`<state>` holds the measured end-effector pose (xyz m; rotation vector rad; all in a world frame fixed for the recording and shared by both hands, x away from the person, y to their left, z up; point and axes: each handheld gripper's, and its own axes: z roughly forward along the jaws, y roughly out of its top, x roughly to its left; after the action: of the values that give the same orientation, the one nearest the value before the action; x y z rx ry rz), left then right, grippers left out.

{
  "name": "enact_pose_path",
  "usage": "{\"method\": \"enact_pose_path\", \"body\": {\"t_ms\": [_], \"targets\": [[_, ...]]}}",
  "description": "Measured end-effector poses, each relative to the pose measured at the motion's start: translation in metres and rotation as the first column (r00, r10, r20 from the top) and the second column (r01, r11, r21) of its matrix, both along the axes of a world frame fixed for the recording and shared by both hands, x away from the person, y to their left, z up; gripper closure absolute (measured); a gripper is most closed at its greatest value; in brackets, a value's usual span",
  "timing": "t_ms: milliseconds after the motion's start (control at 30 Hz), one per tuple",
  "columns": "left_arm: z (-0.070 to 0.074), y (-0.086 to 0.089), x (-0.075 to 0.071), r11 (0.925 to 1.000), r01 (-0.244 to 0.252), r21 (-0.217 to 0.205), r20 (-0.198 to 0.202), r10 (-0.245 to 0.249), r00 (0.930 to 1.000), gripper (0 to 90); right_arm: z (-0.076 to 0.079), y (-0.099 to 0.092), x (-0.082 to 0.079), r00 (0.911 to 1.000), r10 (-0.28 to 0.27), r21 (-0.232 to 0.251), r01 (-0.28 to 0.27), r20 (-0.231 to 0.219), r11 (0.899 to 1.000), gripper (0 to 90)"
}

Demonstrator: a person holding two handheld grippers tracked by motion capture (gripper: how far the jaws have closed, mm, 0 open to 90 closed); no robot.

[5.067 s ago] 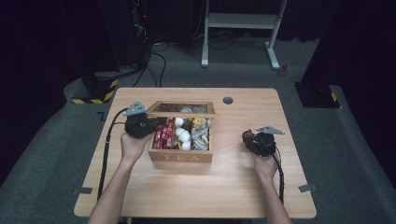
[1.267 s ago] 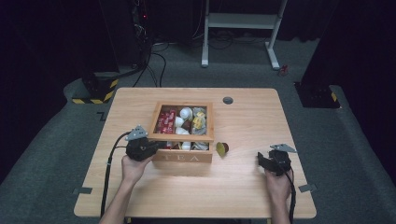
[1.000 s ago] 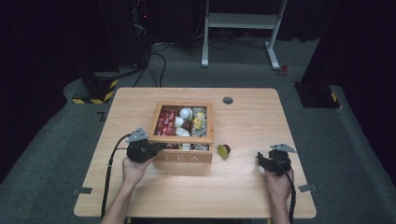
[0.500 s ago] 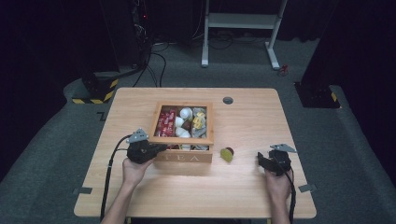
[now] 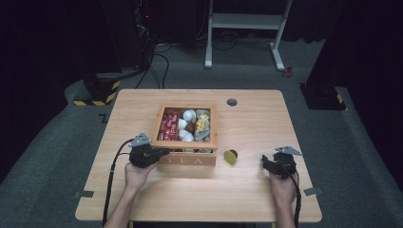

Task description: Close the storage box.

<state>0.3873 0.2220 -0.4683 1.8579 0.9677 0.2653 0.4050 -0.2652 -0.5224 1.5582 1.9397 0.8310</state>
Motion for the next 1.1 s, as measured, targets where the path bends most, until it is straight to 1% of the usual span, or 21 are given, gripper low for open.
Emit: {"method": "enact_pose_path", "body": {"t_ms": [133, 400, 567, 600, 700, 733, 867, 1100], "targets": [[-0.002, 0.002, -0.001, 1.0, 0.002, -0.002, 0.0, -0.002, 1.0, 90.0, 0.0, 0.0, 0.0, 1.0, 0.0, 0.0, 0.0, 0.0, 1.0, 37.1], [-0.007, 0.006, -0.004, 0.9992, -0.008, -0.04, -0.007, 0.008, 0.9999, 90.0, 0.0, 0.0, 0.0, 1.0, 0.0, 0.0, 0.0, 0.0, 1.0, 37.1], [-0.007, 0.007, -0.006, 0.9988, -0.01, -0.047, -0.009, 0.01, 0.9999, 90.0, 0.0, 0.0, 0.0, 1.0, -0.001, -0.001, 0.001, 0.0, 1.0, 37.1], [-0.007, 0.007, -0.007, 0.9989, -0.009, -0.046, -0.009, 0.009, 0.9999, 90.0, 0.0, 0.0, 0.0, 1.0, -0.001, -0.001, 0.001, 0.0, 1.0, 37.1], [-0.007, 0.007, -0.009, 0.9997, -0.008, -0.025, 0.003, 0.008, 1.0, 90.0, 0.0, 0.0, 0.0, 1.0, -0.002, -0.002, 0.002, 0.0, 1.0, 37.1], [-0.008, 0.007, -0.01, 0.9998, -0.005, -0.017, -0.003, 0.005, 1.0, 90.0, 0.0, 0.0, 0.0, 1.0, -0.001, -0.001, 0.001, 0.001, 1.0, 37.1], [-0.011, 0.007, -0.012, 0.9997, -0.006, -0.022, -0.014, 0.006, 0.9999, 90.0, 0.0, 0.0, 0.0, 1.0, -0.002, -0.002, 0.002, 0.0, 1.0, 37.1], [-0.013, 0.006, -0.013, 1.0, 0.004, -0.001, -0.012, -0.004, 0.9999, 90.0, 0.0, 0.0, 0.0, 1.0, -0.001, -0.001, 0.001, 0.001, 1.0, 37.1]]}}
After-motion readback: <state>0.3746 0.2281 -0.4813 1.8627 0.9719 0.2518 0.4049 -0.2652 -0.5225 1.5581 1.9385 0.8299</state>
